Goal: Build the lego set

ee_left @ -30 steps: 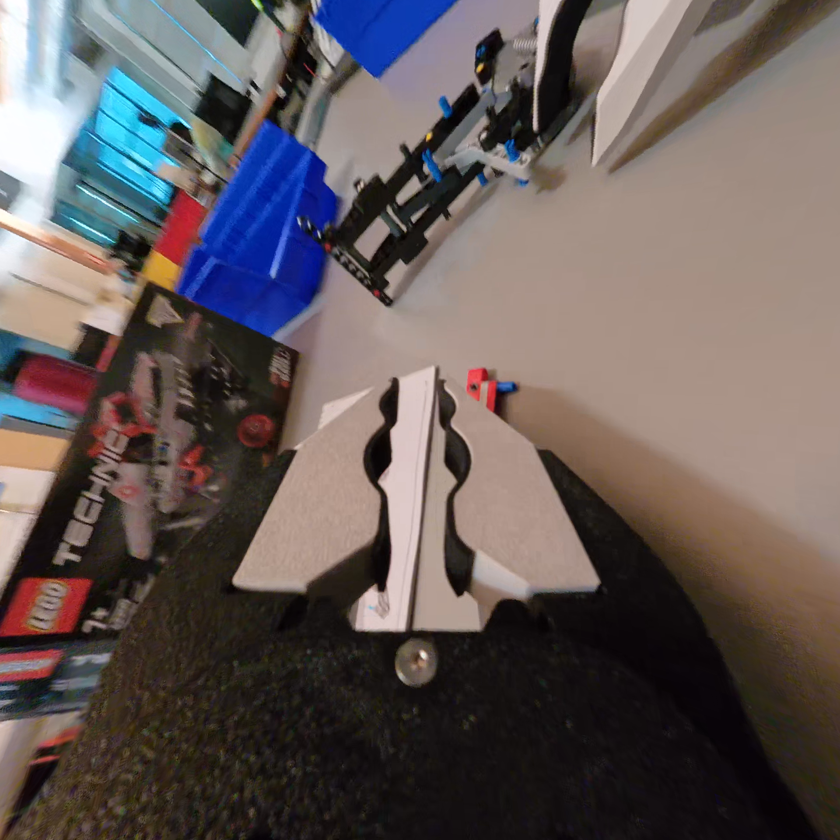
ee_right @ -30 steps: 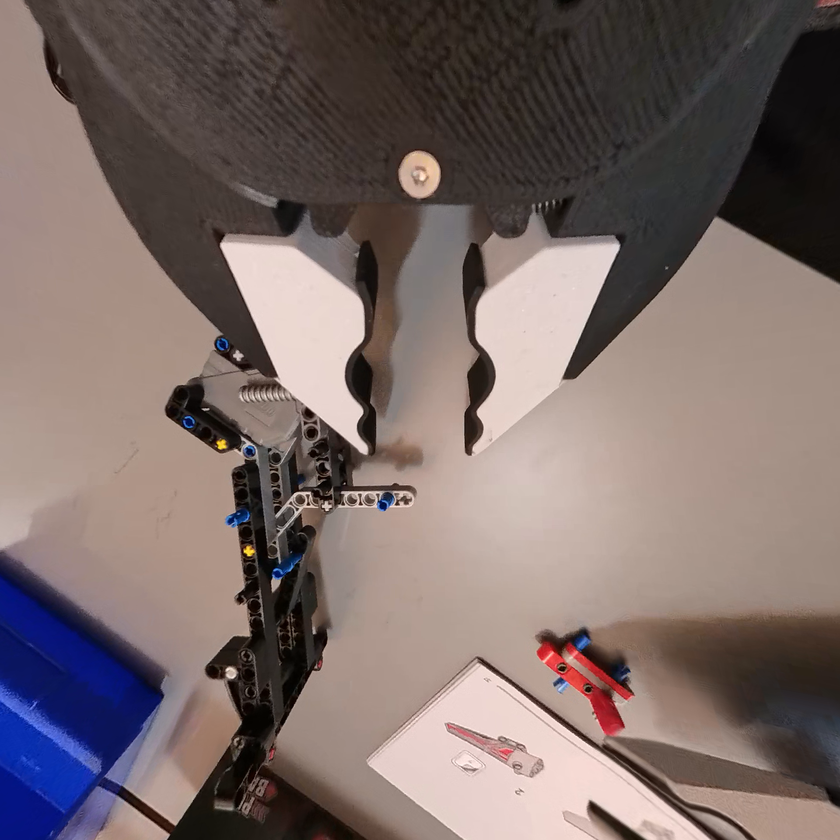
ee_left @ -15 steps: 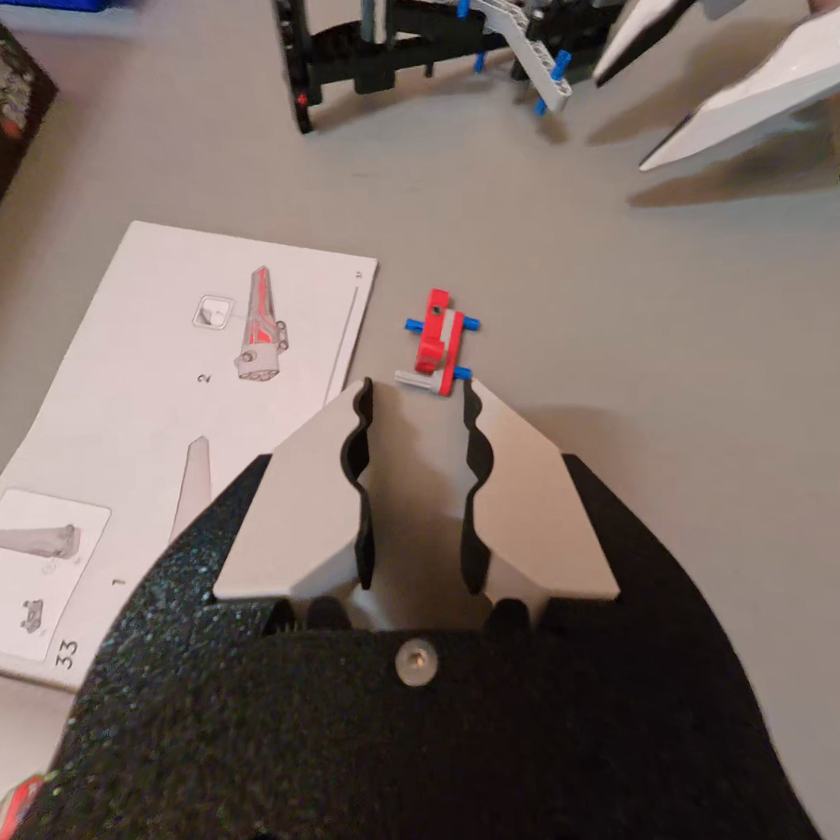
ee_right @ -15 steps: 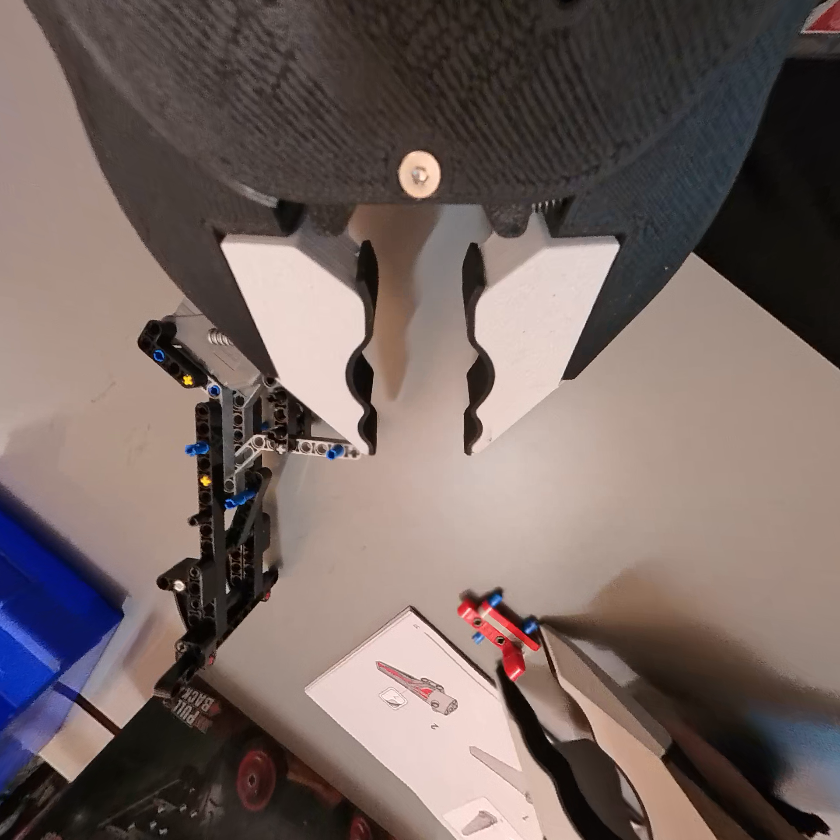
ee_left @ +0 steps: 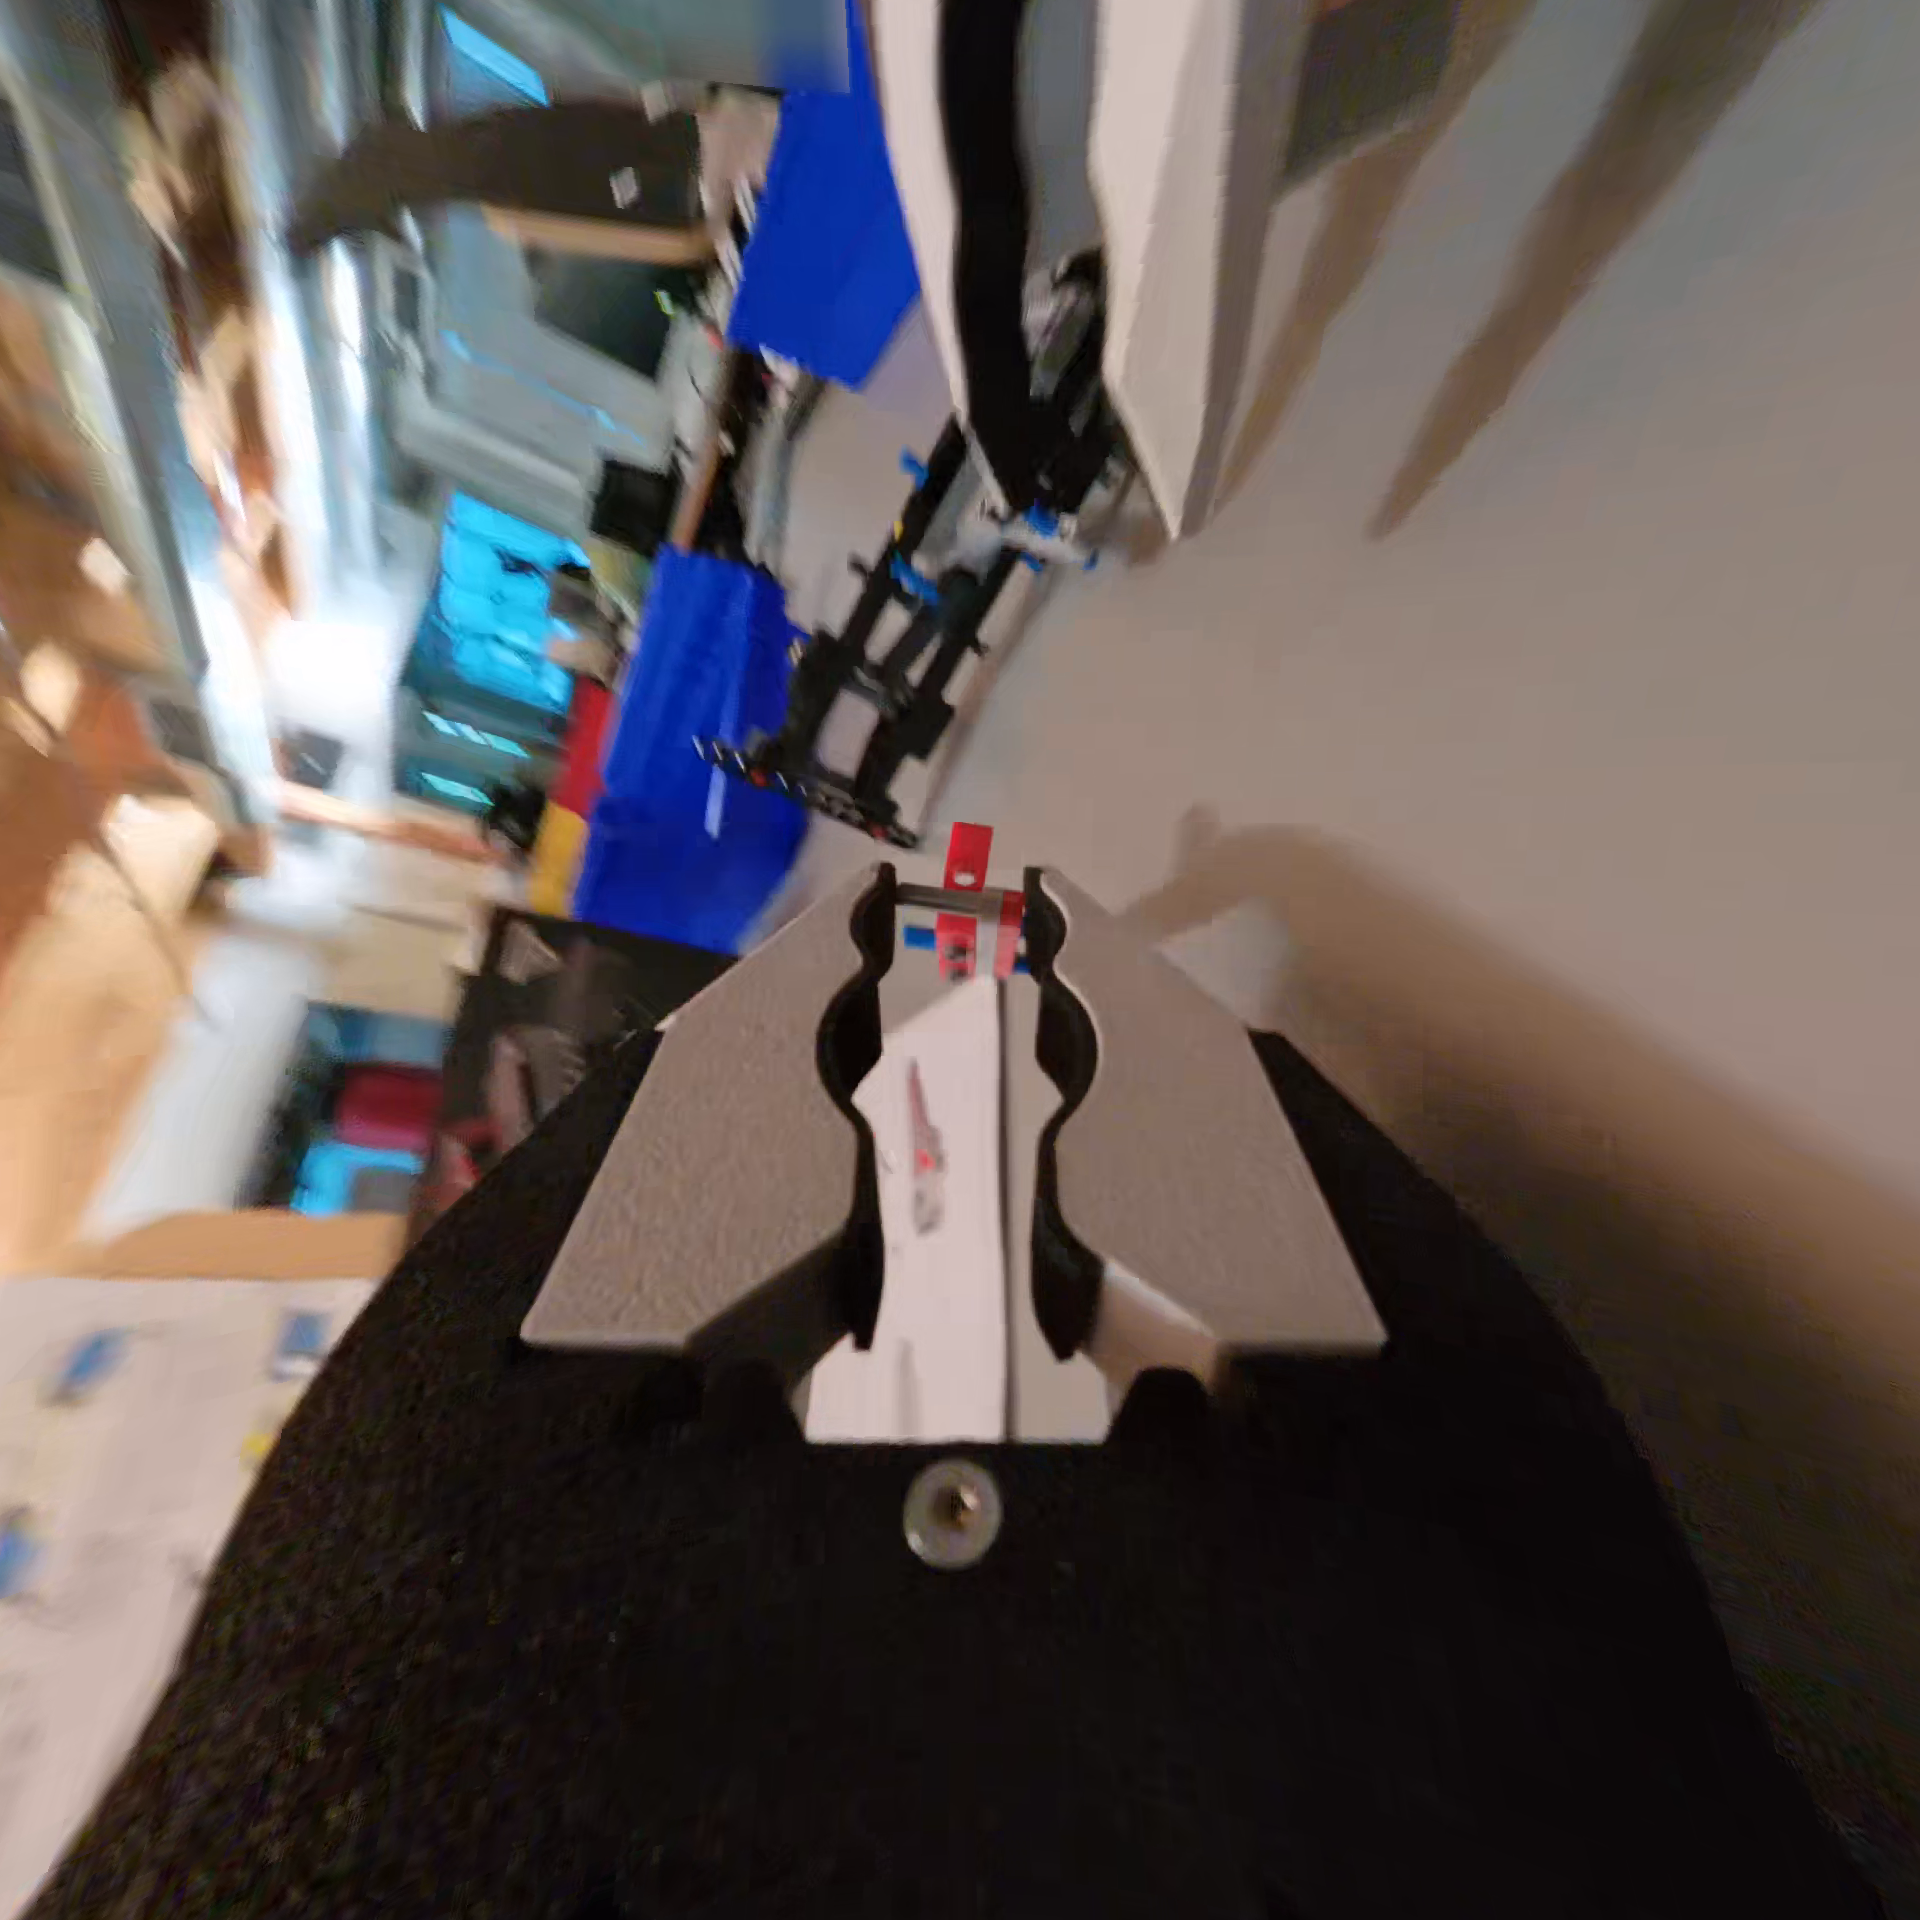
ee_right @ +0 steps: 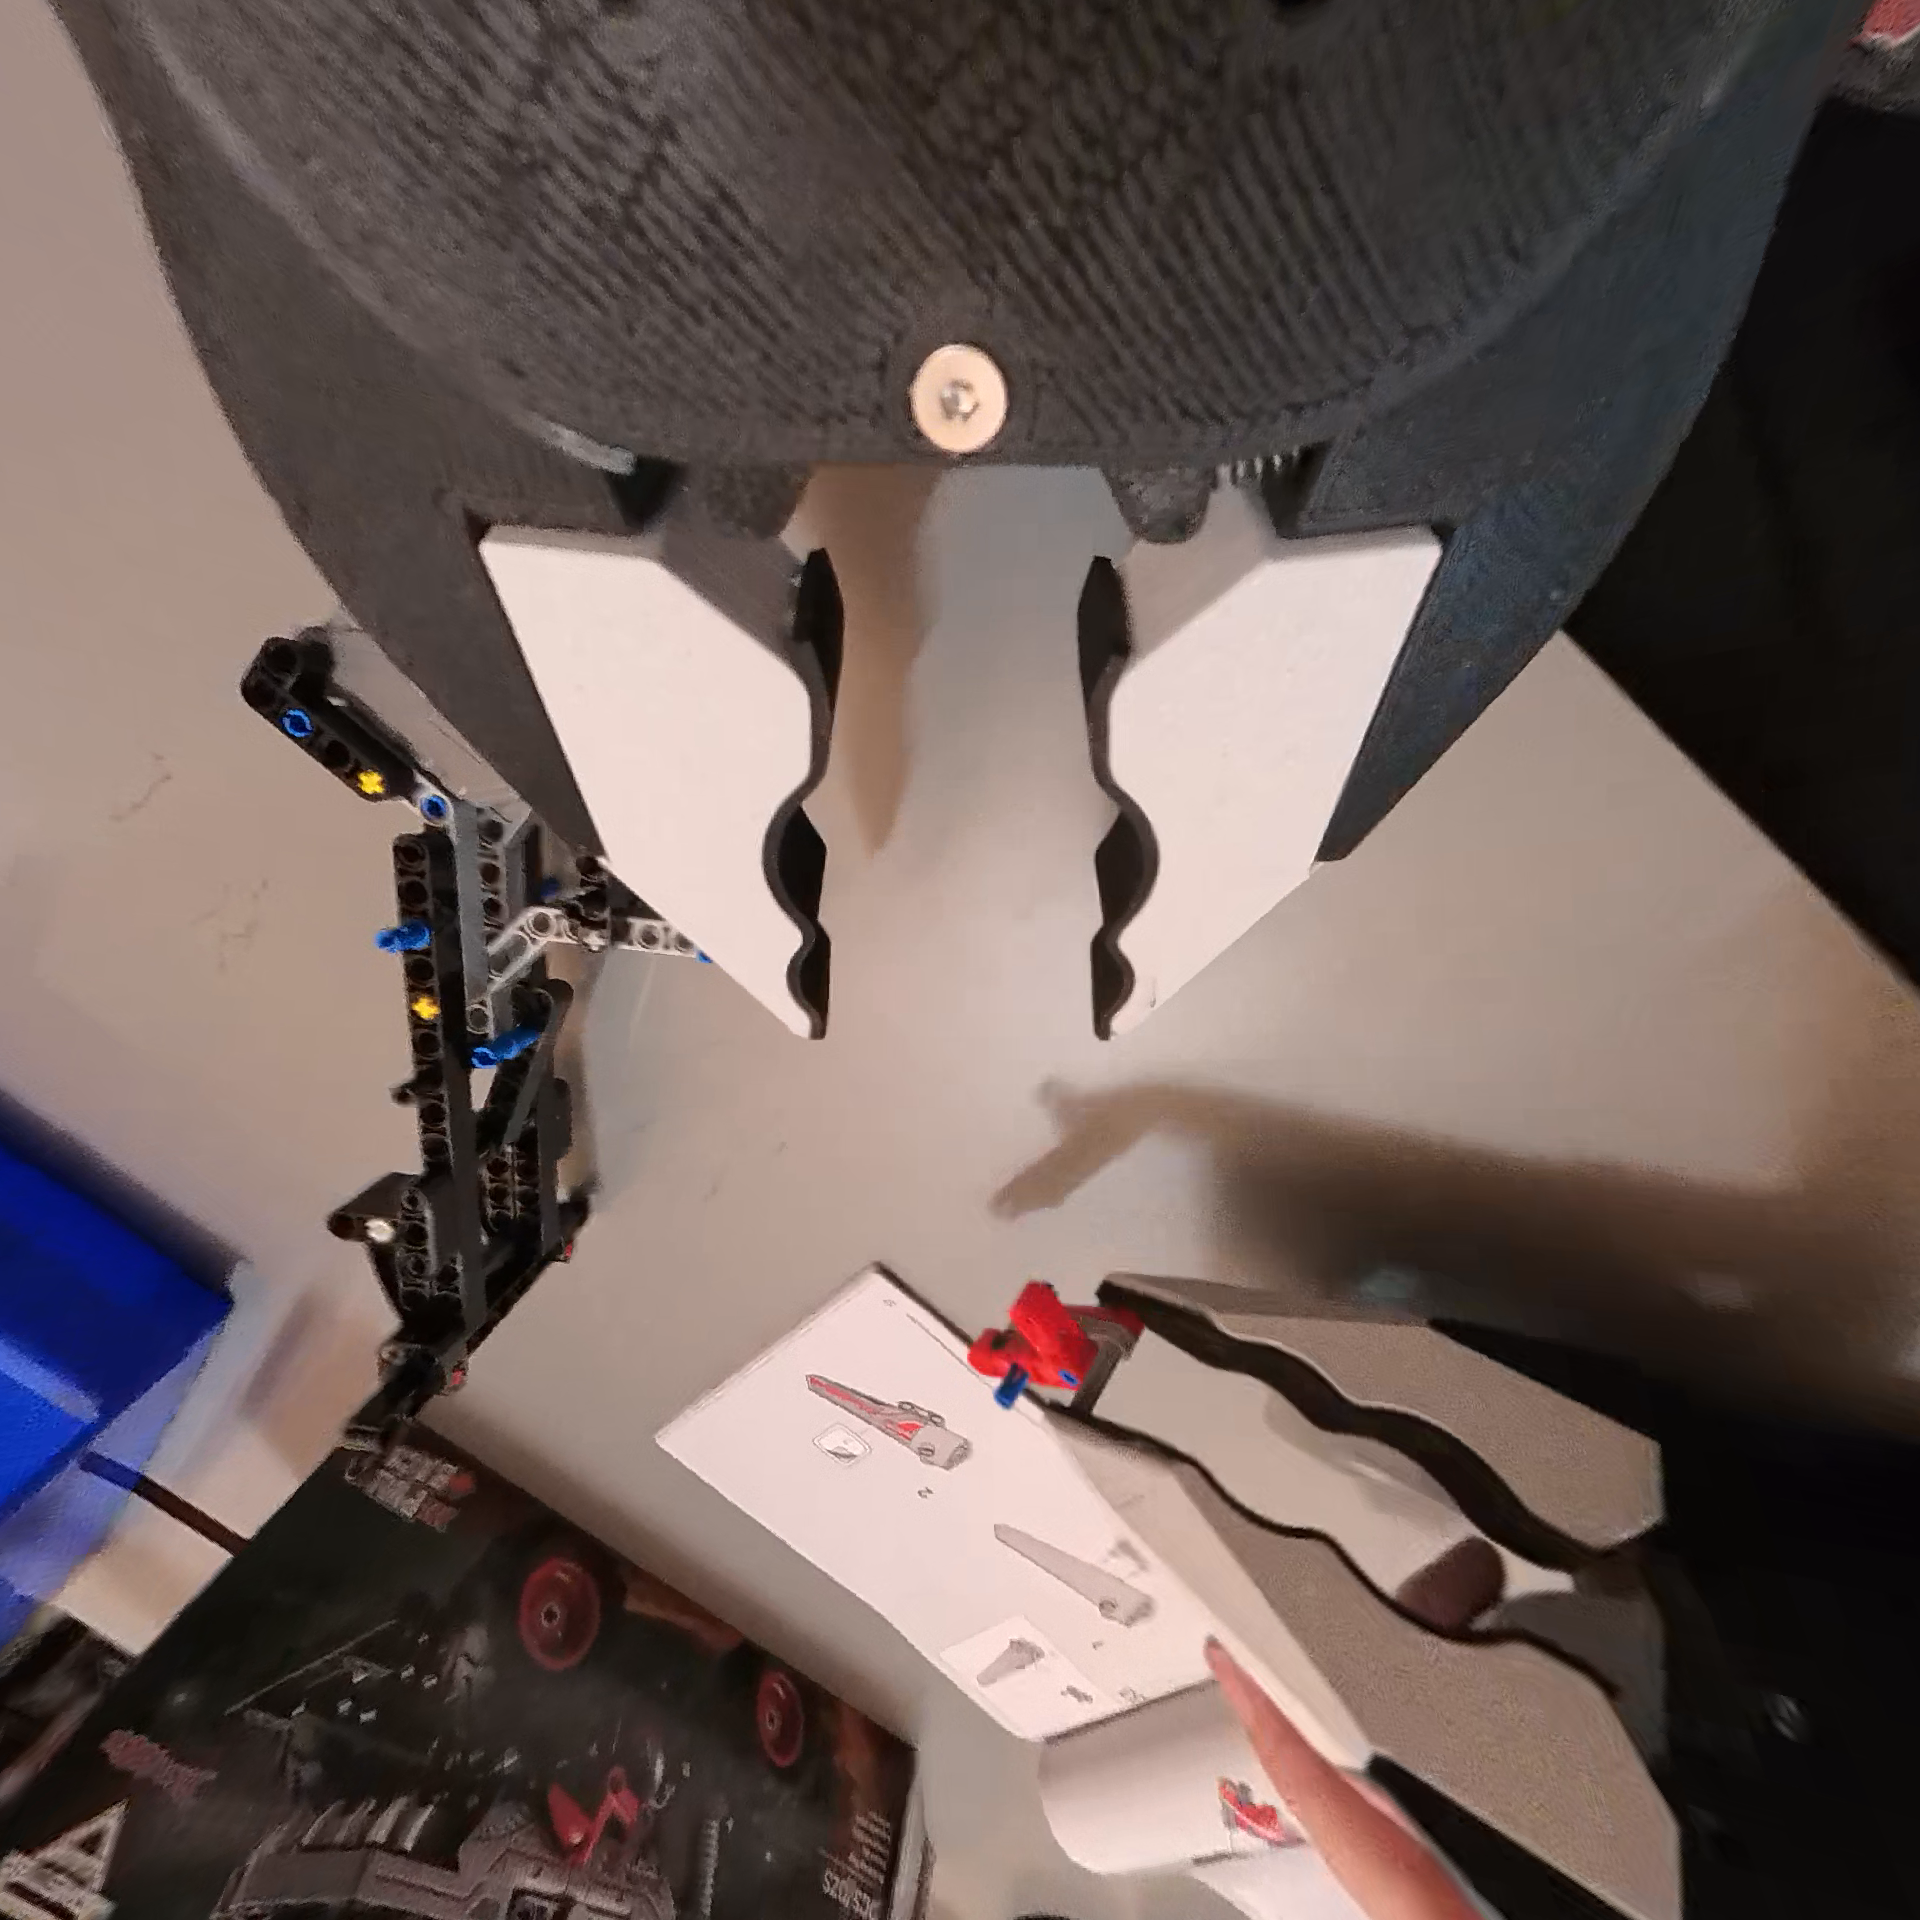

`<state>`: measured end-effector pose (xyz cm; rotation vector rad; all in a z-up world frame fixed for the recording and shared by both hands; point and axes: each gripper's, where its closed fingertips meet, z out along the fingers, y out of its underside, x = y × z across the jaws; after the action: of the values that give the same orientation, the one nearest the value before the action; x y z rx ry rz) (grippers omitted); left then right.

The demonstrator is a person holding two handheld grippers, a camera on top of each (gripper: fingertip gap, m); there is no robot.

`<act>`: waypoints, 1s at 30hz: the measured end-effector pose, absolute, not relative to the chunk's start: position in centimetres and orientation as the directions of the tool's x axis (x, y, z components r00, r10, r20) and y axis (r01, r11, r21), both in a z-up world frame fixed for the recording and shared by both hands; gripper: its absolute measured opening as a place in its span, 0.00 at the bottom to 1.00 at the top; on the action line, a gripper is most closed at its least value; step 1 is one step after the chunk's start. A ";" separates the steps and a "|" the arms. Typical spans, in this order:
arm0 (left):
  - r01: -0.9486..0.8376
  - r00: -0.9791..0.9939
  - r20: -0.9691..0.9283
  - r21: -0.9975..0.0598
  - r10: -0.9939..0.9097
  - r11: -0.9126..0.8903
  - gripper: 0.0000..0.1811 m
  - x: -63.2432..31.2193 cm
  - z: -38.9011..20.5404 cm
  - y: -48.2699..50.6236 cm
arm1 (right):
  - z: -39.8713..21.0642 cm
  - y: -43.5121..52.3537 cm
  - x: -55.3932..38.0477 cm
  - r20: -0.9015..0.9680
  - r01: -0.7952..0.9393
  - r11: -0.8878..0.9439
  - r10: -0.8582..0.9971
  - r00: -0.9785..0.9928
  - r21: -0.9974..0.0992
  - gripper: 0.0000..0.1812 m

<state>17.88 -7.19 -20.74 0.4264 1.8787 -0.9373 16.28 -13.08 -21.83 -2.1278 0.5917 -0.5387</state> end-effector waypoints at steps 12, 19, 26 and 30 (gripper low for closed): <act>0.795 -0.512 -0.845 -0.535 -0.156 0.287 0.12 12.4 -15.7 -8.3 | -19.1 -9.4 13.9 -0.083 -0.148 -0.306 -0.216 0.973 -0.940 0.32; 0.764 -0.630 -0.764 -0.642 -0.138 0.065 0.12 8.8 -13.8 -8.8 | -15.5 -8.4 10.4 -0.215 -0.212 -0.051 0.059 0.975 -0.976 0.21; 0.778 -0.617 -0.774 -0.627 -0.144 0.037 0.12 8.1 -13.6 -9.1 | -15.3 -8.3 10.0 -0.163 -0.162 -0.019 0.062 0.985 -0.987 0.18; 0.777 -0.608 -0.776 -0.625 -0.165 0.076 0.12 9.1 -13.8 -8.8 | -15.1 -9.1 11.5 -0.112 -0.113 -0.012 -0.054 0.992 -0.994 0.09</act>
<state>9.07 -8.85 -13.80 0.6198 1.6235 -1.6294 11.49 -9.14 -15.10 -1.5831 0.1306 0.0474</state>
